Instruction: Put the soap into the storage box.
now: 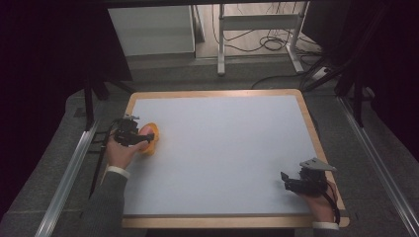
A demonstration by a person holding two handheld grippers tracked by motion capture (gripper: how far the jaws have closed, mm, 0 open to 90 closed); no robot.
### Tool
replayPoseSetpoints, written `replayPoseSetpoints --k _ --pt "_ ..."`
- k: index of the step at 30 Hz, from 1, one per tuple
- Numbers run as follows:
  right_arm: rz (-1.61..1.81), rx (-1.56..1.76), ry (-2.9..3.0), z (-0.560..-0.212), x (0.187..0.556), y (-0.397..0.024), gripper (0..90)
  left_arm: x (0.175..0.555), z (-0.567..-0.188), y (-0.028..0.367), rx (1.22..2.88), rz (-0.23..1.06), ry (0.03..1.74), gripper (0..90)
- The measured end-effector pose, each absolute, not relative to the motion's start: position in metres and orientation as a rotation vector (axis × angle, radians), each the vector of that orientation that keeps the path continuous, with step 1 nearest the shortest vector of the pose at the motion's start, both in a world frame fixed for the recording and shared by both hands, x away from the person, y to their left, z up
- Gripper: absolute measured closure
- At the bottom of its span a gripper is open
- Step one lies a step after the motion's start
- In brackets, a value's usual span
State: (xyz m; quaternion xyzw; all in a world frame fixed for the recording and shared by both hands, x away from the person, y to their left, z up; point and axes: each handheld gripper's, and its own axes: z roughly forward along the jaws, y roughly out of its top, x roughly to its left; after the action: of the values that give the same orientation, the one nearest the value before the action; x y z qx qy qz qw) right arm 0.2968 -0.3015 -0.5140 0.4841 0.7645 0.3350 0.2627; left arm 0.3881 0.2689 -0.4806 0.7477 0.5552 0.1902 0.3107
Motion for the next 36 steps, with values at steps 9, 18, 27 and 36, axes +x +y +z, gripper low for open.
replayPoseSetpoints --k 9,18,27,36 --pt "0.902 1.31 2.07 -0.515 0.297 -0.3 12.2 0.372 -0.475 0.262 1.986 0.457 1.367 17.9" --pt "0.902 1.31 2.069 -0.515 0.297 -0.301 12.2 0.34 -0.465 0.262 1.951 0.533 1.285 17.6" --pt "0.902 1.301 2.067 -0.513 0.296 -0.299 12.2 0.308 -0.468 0.235 1.989 0.477 1.156 17.4" --pt "0.905 1.302 2.066 -0.513 0.296 -0.3 12.2 0.302 -0.494 0.216 2.036 0.394 1.128 18.9"
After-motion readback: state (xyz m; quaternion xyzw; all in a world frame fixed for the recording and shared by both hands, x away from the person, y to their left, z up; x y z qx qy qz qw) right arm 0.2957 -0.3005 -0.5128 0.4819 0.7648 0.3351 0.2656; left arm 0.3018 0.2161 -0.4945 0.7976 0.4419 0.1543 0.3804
